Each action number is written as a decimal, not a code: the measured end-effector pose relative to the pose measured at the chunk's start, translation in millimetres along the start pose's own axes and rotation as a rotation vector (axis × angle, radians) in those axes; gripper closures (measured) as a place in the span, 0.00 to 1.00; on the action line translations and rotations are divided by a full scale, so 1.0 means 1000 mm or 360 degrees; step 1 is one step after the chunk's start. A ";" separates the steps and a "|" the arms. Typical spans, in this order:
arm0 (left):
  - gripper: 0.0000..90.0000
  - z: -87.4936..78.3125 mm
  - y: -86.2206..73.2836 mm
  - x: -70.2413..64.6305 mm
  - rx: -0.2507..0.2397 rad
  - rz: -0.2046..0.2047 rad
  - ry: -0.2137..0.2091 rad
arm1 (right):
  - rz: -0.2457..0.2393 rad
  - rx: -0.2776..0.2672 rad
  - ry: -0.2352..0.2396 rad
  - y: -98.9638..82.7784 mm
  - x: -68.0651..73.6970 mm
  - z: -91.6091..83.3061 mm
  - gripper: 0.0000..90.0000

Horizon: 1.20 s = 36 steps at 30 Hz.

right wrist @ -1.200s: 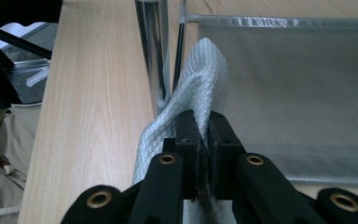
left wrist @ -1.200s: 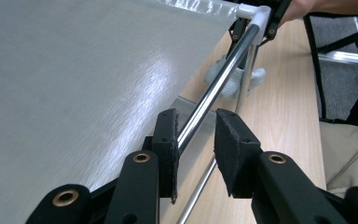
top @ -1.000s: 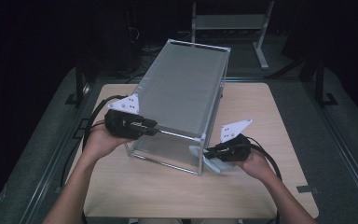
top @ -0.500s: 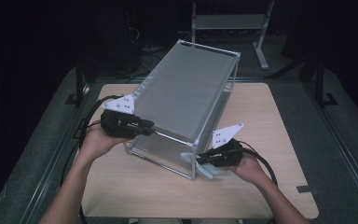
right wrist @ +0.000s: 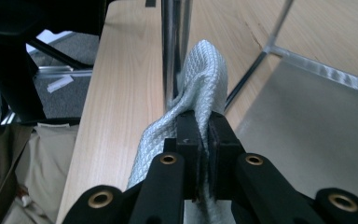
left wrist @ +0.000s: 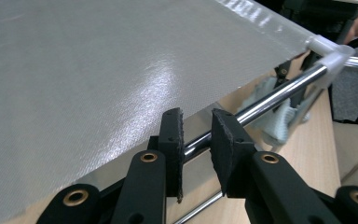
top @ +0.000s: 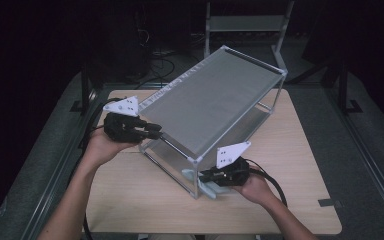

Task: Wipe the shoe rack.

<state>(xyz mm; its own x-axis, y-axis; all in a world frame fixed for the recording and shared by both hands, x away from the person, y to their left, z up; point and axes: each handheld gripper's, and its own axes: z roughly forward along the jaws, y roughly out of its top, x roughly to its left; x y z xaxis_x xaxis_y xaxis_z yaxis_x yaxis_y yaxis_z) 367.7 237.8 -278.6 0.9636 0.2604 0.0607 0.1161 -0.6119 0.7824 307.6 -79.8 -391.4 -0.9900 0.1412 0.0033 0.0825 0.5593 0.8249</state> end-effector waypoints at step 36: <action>0.79 0.001 -0.001 0.021 -0.0018 -0.0060 0.0010 | -0.0035 0.0049 -0.0080 0.028 0.002 0.031 0.94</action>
<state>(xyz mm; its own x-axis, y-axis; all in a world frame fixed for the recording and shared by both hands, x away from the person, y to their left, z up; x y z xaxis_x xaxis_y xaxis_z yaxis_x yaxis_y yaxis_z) 388.0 243.3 -278.2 0.9570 0.2880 0.0347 0.1497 -0.5928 0.7913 311.6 -38.7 -386.1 -0.9847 0.1690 -0.0437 0.0650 0.5874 0.8067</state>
